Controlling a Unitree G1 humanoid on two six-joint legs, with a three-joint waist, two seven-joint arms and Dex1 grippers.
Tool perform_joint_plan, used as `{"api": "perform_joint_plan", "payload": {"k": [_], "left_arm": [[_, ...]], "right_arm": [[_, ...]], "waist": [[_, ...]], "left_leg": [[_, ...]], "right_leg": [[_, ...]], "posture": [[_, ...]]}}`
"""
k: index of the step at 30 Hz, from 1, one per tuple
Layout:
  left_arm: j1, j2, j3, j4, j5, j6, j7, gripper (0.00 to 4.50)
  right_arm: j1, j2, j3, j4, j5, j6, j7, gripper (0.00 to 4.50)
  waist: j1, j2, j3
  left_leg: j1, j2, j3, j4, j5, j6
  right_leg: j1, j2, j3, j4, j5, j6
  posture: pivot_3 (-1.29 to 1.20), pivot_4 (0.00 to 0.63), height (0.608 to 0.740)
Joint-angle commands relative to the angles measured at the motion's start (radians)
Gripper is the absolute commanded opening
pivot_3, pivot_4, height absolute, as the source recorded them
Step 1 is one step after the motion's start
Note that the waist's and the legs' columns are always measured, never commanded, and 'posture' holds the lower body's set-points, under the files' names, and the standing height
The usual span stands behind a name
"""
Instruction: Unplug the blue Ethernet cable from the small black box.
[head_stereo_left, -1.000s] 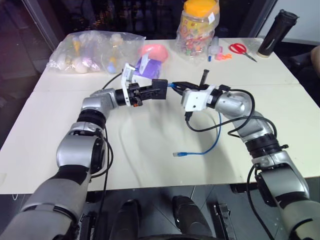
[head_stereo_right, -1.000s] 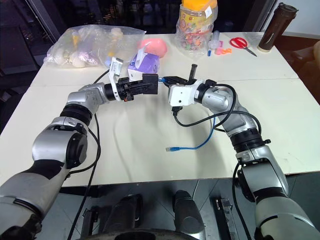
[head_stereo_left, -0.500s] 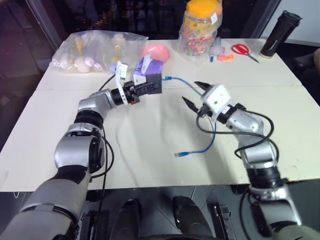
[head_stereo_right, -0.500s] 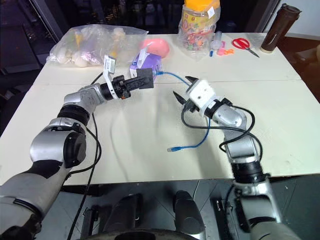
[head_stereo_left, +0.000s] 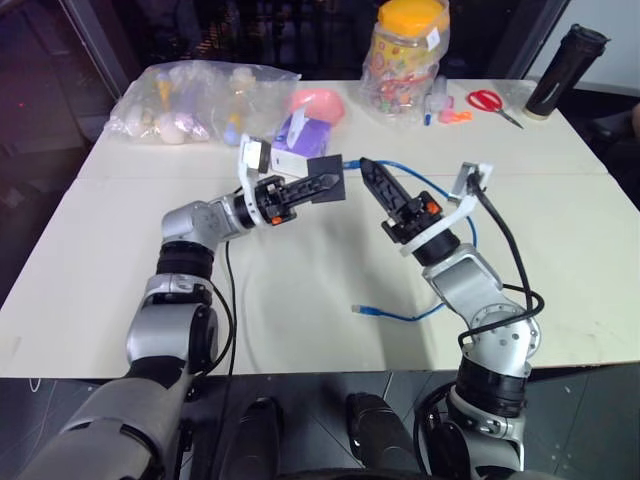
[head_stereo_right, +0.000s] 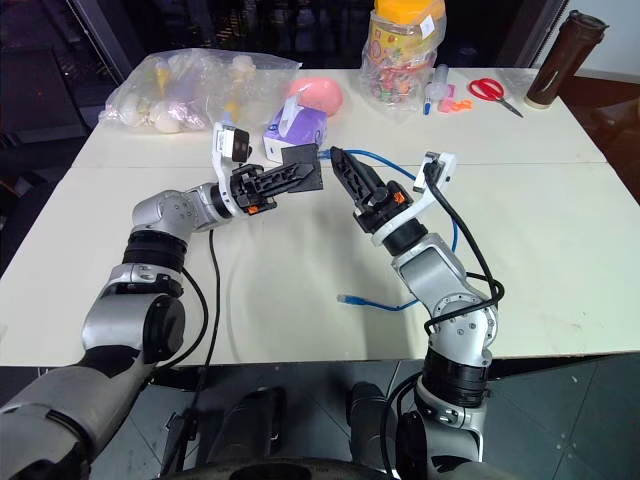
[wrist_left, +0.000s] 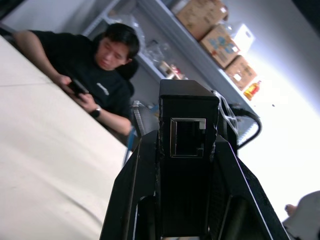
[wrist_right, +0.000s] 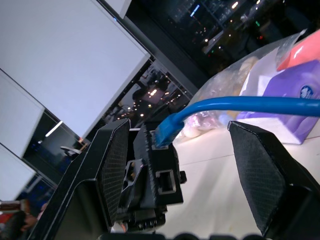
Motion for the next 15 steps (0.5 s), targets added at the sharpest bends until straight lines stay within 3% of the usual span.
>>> {"api": "perform_joint_plan", "payload": {"k": [1,15], "left_arm": [[0.008,-0.006,0.002,-0.066,-0.039,0.015,0.029,0.53],[0.034,-0.012,-0.008,-0.112,-0.079,0.026,0.068,0.53]], "right_arm": [[-0.032,-0.009,-0.001,-0.006,0.055,-0.028,-0.012,3.22],[-0.027,-0.026,0.061,0.024,0.069,-0.053,-0.015,3.22]], "waist": [[0.0,0.0,0.0],[0.0,0.0,0.0]], "left_leg": [[0.0,0.0,0.0,0.0,0.0,0.0],[0.0,0.0,0.0,0.0,0.0,0.0]], "right_leg": [[0.0,0.0,0.0,0.0,0.0,0.0],[0.0,0.0,0.0,-0.001,0.0,0.0]], "posture": [[0.0,0.15,0.739],[0.0,0.15,0.739]]}}
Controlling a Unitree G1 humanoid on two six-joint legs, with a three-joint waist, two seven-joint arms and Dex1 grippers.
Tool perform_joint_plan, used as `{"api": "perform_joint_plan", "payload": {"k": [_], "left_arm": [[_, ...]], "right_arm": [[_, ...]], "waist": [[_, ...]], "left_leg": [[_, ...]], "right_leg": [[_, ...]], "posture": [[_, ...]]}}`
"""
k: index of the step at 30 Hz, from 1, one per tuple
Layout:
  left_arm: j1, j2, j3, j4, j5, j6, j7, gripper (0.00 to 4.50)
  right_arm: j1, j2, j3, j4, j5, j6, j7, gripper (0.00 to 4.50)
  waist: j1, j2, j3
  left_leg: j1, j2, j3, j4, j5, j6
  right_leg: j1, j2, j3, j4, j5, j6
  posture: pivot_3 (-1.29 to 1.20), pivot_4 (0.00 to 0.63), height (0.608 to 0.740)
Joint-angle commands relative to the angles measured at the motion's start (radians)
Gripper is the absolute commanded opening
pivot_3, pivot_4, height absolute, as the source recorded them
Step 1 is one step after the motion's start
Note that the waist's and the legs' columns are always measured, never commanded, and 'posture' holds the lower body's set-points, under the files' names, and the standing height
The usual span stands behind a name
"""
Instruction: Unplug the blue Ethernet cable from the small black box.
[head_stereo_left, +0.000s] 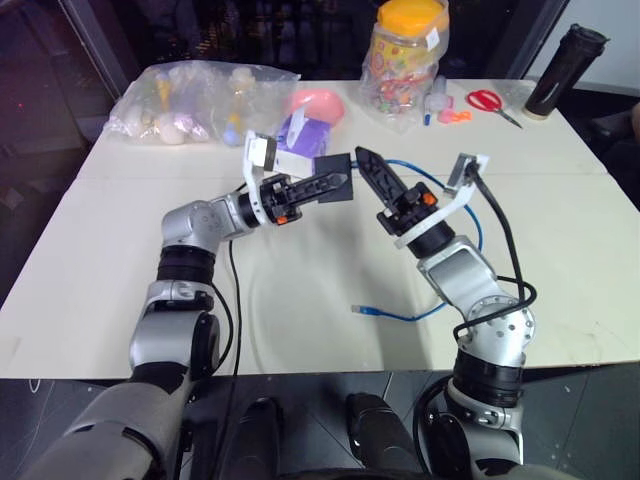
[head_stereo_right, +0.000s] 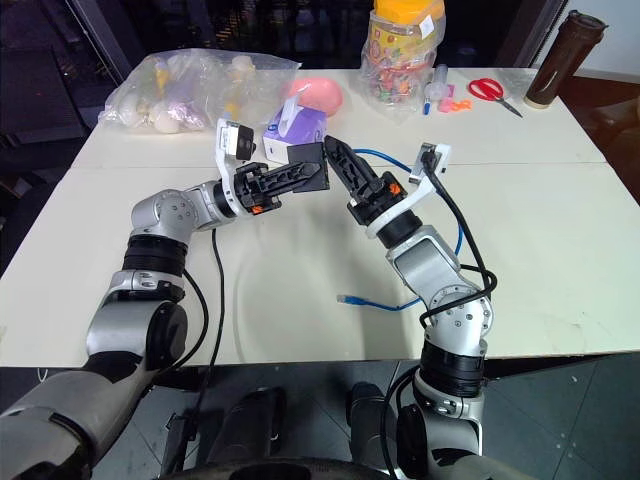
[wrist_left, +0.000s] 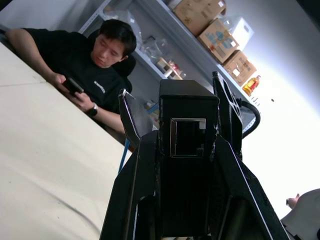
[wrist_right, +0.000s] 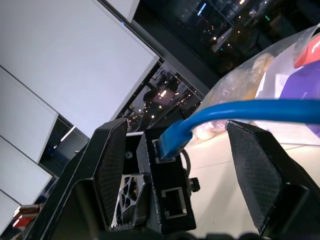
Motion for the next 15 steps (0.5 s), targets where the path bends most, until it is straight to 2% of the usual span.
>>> {"api": "perform_joint_plan", "payload": {"k": [1,2,5,9,10,15], "left_arm": [[0.002,-0.003,0.0,-0.041,-0.034,-0.004,0.001,0.53],[0.002,-0.003,0.0,-0.041,-0.036,-0.004,0.002,0.53],[0.003,-0.002,-0.003,-0.042,-0.04,-0.004,0.002,0.53],[0.006,-0.003,-0.009,-0.047,-0.042,-0.007,0.005,0.53],[0.007,-0.003,-0.009,-0.048,-0.044,-0.008,0.006,0.53],[0.008,-0.004,-0.009,-0.048,-0.047,-0.013,0.012,0.53]], "right_arm": [[-0.004,-0.006,0.018,-0.015,0.016,-0.018,0.006,3.22],[-0.003,-0.007,0.022,-0.015,0.015,-0.02,0.009,3.22],[-0.002,-0.009,0.029,-0.015,0.01,-0.029,0.013,2.37],[0.0,-0.011,0.043,-0.007,0.001,-0.037,0.014,0.35],[0.0,-0.011,0.046,-0.005,0.001,-0.039,0.015,0.04],[0.0,-0.014,0.057,0.003,0.002,-0.043,0.015,0.04]], "waist": [[0.0,0.0,0.0],[0.0,0.0,0.0],[0.0,0.0,0.0],[0.0,0.0,0.0],[0.0,0.0,0.0],[0.0,0.0,0.0]], "left_leg": [[0.0,0.0,0.0,0.0,0.0,0.0],[0.0,0.0,0.0,0.0,0.0,0.0],[0.0,0.0,0.0,0.0,0.0,0.0],[0.0,0.0,0.0,0.0,0.0,0.0],[0.0,0.0,0.0,0.0,0.0,0.0],[0.0,0.0,0.0,0.0,0.0,0.0]], "right_leg": [[0.0,0.0,0.0,0.0,0.0,0.0],[0.0,0.0,0.0,0.0,0.0,0.0],[0.0,0.0,0.0,0.0,0.0,0.0],[0.0,0.0,0.0,-0.001,0.0,0.0],[0.0,0.0,0.0,-0.001,0.0,0.0],[0.0,0.0,0.0,-0.001,0.0,0.0]], "posture": [[0.0,0.15,0.739],[0.0,0.15,0.739],[0.0,0.15,0.739],[0.0,0.15,0.739],[0.0,0.15,0.739],[0.0,0.15,0.739]]}}
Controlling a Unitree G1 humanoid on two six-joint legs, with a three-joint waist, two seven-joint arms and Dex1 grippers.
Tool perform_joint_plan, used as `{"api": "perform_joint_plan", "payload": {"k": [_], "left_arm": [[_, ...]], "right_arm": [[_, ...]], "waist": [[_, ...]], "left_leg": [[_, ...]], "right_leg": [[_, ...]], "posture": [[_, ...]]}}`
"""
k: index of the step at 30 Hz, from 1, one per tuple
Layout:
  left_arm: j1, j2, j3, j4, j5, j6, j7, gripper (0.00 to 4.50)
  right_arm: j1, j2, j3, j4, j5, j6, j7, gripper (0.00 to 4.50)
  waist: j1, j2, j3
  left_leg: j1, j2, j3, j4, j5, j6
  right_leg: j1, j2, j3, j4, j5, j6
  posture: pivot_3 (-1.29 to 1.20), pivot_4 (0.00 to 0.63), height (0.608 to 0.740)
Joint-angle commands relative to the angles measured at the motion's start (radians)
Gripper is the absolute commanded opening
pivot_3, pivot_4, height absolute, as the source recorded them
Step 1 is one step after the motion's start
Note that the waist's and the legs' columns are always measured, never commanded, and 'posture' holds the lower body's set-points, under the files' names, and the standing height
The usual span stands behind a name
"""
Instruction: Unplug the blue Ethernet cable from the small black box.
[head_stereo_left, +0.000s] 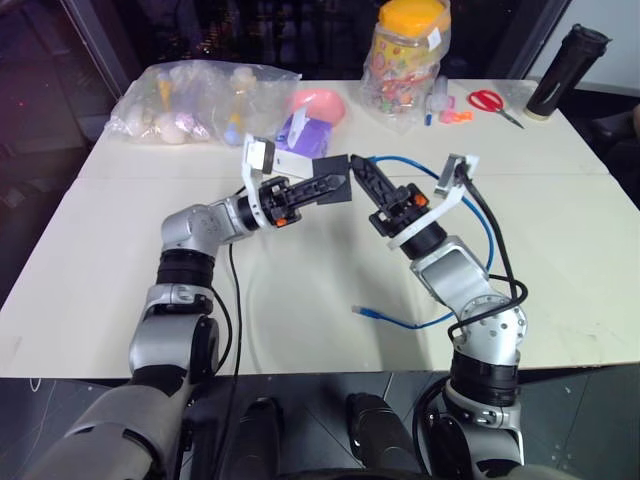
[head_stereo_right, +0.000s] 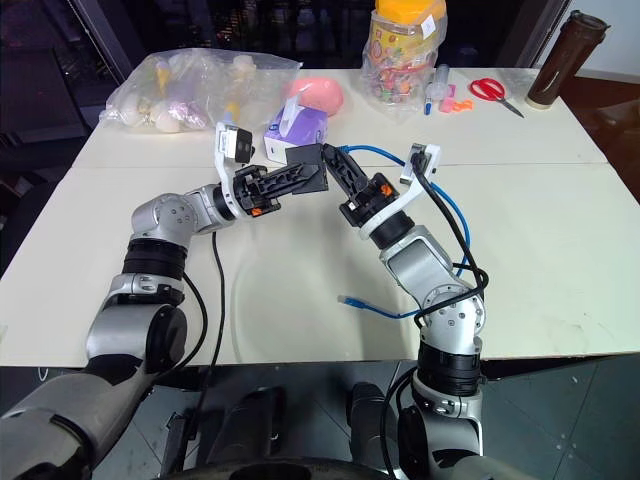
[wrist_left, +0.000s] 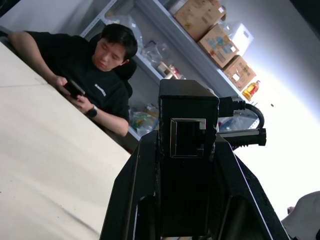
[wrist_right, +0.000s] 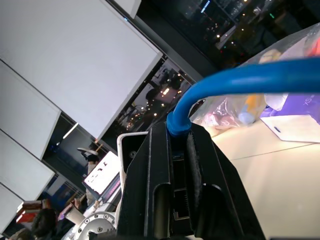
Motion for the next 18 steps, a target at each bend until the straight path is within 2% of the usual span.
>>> {"api": "perform_joint_plan", "payload": {"k": [1,4,8,12,14,18], "left_arm": [[-0.011,-0.004,-0.006,-0.038,-0.02,-0.016,0.002,0.53],[-0.014,0.001,0.01,-0.027,-0.012,-0.046,0.03,0.53],[-0.044,0.046,0.078,0.039,-0.021,-0.095,0.086,0.53],[-0.085,0.075,0.142,0.163,0.007,-0.24,0.215,0.53],[-0.091,0.087,0.139,0.184,0.019,-0.268,0.217,0.53],[-0.042,0.063,0.013,0.119,0.158,-0.434,0.23,0.53]], "right_arm": [[-0.004,0.0,0.016,-0.003,0.003,-0.01,-0.003,0.04],[-0.01,-0.001,0.003,0.006,-0.005,-0.029,-0.014,0.04],[-0.04,-0.045,-0.104,0.045,0.004,-0.095,-0.044,0.04],[-0.048,-0.123,-0.149,0.076,-0.047,-0.138,-0.041,0.04],[-0.042,-0.15,-0.148,0.092,-0.07,-0.144,-0.031,0.04],[-0.049,-0.195,-0.172,0.141,-0.112,-0.153,-0.044,0.04]], "waist": [[0.0,0.0,0.0],[0.0,0.0,0.0],[0.0,0.0,0.0],[0.001,0.0,0.0],[0.001,0.0,0.0],[0.006,0.0,0.0]], "left_leg": [[0.0,0.0,0.0,0.0,0.0,0.0],[0.0,0.0,0.0,0.0,0.0,0.0],[0.0,0.0,0.0,0.0,0.0,0.0],[0.0,0.0,0.0,0.0,0.0,0.0],[-0.001,0.0,0.0,-0.001,0.0,0.0],[-0.001,0.0,0.0,-0.003,0.0,0.001]], "right_leg": [[0.0,0.0,0.0,0.0,0.0,0.0],[0.0,0.0,0.0,0.0,0.0,0.0],[0.0,0.0,0.0,0.0,0.0,0.0],[0.0,0.0,0.0,-0.001,0.0,0.0],[0.0,0.0,0.0,-0.003,0.0,0.0],[0.0,0.0,0.0,-0.004,0.0,0.0]], "posture": [[0.0,0.15,0.739],[0.0,0.15,0.739],[0.0,0.15,0.739],[0.0,0.15,0.739],[0.0,0.15,0.739],[0.0,0.15,0.739]]}}
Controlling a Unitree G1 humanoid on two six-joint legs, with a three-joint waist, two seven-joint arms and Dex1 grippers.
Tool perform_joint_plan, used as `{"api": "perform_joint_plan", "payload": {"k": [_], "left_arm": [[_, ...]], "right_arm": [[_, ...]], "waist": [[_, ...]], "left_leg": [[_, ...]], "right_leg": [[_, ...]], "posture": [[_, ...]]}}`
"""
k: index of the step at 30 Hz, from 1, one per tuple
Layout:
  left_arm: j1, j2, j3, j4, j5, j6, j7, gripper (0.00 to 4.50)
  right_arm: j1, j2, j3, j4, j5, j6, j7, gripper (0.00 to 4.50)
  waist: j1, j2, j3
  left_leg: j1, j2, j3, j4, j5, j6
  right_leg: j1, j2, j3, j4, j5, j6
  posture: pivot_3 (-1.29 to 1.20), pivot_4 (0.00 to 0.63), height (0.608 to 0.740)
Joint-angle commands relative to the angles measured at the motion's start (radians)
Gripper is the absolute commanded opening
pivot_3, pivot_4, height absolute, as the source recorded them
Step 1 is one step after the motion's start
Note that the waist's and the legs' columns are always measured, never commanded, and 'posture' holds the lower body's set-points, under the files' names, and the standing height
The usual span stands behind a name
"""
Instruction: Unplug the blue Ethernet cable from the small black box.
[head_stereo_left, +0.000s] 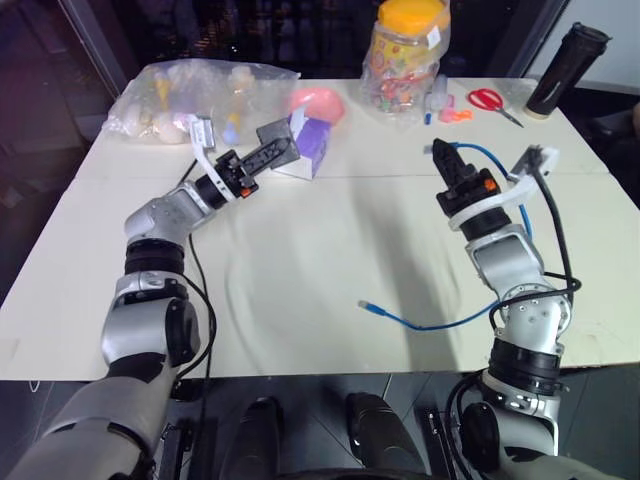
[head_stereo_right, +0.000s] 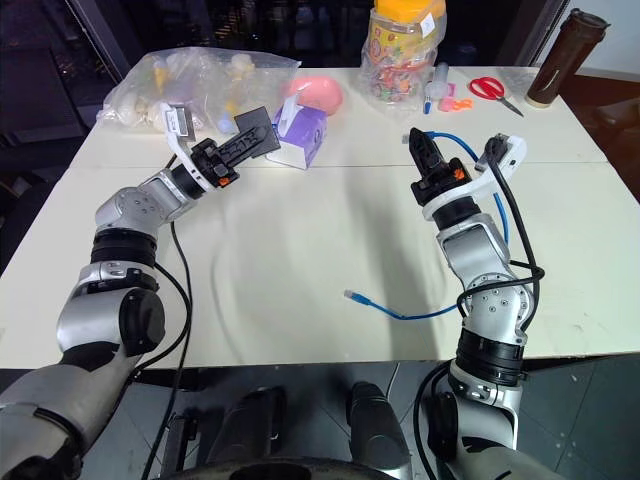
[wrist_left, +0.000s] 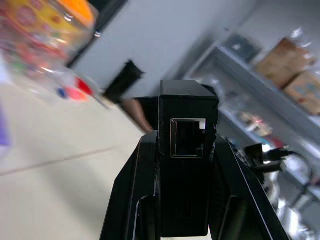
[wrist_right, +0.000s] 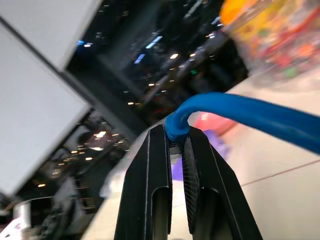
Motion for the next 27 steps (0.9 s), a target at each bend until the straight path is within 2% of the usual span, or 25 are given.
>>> {"api": "perform_joint_plan", "payload": {"k": [1,5,6,8,11,14,20,21,24,27], "left_arm": [[0.032,-0.044,-0.12,-0.086,0.135,-0.191,0.036,0.53],[0.111,-0.119,-0.22,-0.187,0.251,-0.407,0.102,0.53],[0.133,-0.143,-0.243,-0.193,0.28,-0.464,0.125,0.53],[0.164,-0.186,-0.273,-0.194,0.313,-0.53,0.161,0.53],[0.18,-0.226,-0.284,-0.183,0.328,-0.572,0.196,0.53],[0.187,-0.264,-0.312,-0.152,0.359,-0.632,0.213,0.53],[0.144,-0.318,-0.324,-0.008,0.408,-0.755,0.269,0.53],[0.134,-0.322,-0.324,0.019,0.416,-0.772,0.272,0.53],[0.097,-0.332,-0.321,0.119,0.437,-0.818,0.28,0.53],[0.064,-0.341,-0.321,0.23,0.466,-0.872,0.294,0.53]], "right_arm": [[-0.019,-0.032,-0.014,0.027,-0.043,-0.013,-0.02,0.04],[-0.037,-0.104,-0.015,0.148,-0.144,0.026,-0.09,0.04],[-0.037,-0.15,0.027,0.191,-0.209,0.062,-0.094,0.04],[-0.033,-0.201,0.081,0.25,-0.283,0.098,-0.069,0.04],[-0.042,-0.218,0.107,0.279,-0.332,0.097,-0.028,0.04],[-0.054,-0.213,0.104,0.299,-0.362,0.097,-0.008,1.13],[-0.015,-0.255,0.158,0.251,-0.426,0.184,0.05,4.25],[-0.005,-0.262,0.166,0.231,-0.419,0.22,0.065,4.43],[0.057,-0.289,0.213,0.101,-0.407,0.285,0.13,4.43],[0.115,-0.243,0.161,-0.009,-0.395,0.297,0.076,4.43]], "waist": [[0.003,0.0,0.0],[0.006,0.0,0.0],[0.008,0.0,0.0],[0.01,0.0,0.0],[0.004,0.0,0.0],[-0.002,0.0,0.0],[0.001,0.0,0.0],[0.001,0.0,0.0],[0.005,0.0,0.0],[0.005,0.0,0.0]], "left_leg": [[-0.001,0.0,0.0,0.0,0.0,0.0],[-0.003,0.0,0.002,0.001,0.0,0.0],[-0.003,0.0,0.002,0.001,0.0,0.0],[-0.004,-0.001,0.003,0.001,0.0,0.0],[-0.004,0.0,0.003,0.001,0.0,0.001],[-0.004,0.0,0.003,0.001,0.0,0.001],[-0.004,0.0,0.003,0.003,-0.001,0.001],[-0.004,0.0,0.003,0.002,-0.001,0.001],[-0.005,0.0,0.003,0.002,-0.001,0.002],[-0.005,-0.001,0.002,0.002,-0.001,0.002]], "right_leg": [[0.0,0.0,0.0,-0.001,0.0,0.0],[0.0,-0.001,0.002,-0.005,0.001,0.0],[0.0,-0.001,0.002,-0.006,0.001,0.0],[-0.001,-0.002,0.002,-0.006,0.001,0.0],[-0.001,-0.001,0.002,-0.006,0.001,0.0],[-0.002,0.0,0.003,-0.006,0.001,0.0],[-0.001,0.0,0.003,-0.006,0.001,0.001],[-0.001,0.0,0.003,-0.006,0.001,0.001],[-0.001,0.0,0.003,-0.006,0.0,0.001],[-0.001,0.0,0.002,-0.007,0.0,0.001]], "posture": [[0.0,0.15,0.739],[0.0,0.15,0.739],[0.0,0.15,0.739],[0.0,0.15,0.739],[0.0,0.15,0.739],[0.0,0.15,0.739],[0.0,0.15,0.739],[0.0,0.15,0.739],[0.0,0.15,0.739],[0.0,0.15,0.739]]}}
